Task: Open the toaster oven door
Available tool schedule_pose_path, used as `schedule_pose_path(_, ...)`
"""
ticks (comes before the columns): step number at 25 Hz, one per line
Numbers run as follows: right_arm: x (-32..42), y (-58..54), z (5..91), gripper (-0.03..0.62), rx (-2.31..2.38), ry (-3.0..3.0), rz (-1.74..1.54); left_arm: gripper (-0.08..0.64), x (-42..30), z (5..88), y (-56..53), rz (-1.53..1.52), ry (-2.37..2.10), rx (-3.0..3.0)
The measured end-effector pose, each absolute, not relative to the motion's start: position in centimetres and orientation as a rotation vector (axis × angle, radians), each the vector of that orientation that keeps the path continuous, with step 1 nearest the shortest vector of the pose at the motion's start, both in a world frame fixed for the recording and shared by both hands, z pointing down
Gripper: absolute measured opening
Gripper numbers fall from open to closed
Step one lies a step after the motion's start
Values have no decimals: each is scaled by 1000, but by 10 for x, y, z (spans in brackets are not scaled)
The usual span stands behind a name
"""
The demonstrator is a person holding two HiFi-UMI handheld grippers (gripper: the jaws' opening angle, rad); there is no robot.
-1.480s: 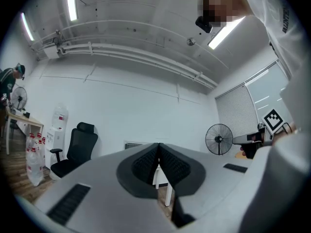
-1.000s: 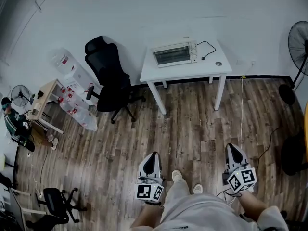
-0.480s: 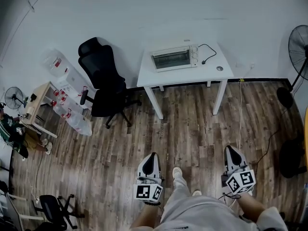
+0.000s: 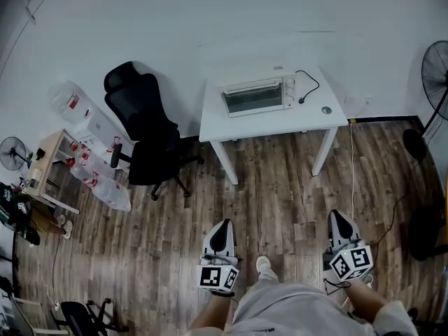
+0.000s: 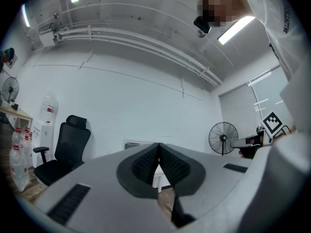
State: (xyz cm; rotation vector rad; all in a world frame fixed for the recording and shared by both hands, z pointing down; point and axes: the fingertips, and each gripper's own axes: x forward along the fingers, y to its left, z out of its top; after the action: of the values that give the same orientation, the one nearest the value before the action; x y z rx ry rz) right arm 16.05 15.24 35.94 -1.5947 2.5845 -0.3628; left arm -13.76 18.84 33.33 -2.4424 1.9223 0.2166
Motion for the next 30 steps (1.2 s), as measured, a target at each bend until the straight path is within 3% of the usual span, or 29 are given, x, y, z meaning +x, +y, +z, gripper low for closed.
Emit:
schedule_pose_path(14,72,72,356,17,-1589,2589,-360,8,-218,339,97,237,1895,-2479)
schedule_pose_path(30,71,-29,365,17,-1585,2608,-423,8,-202,336,-10,193,1864,-2516)
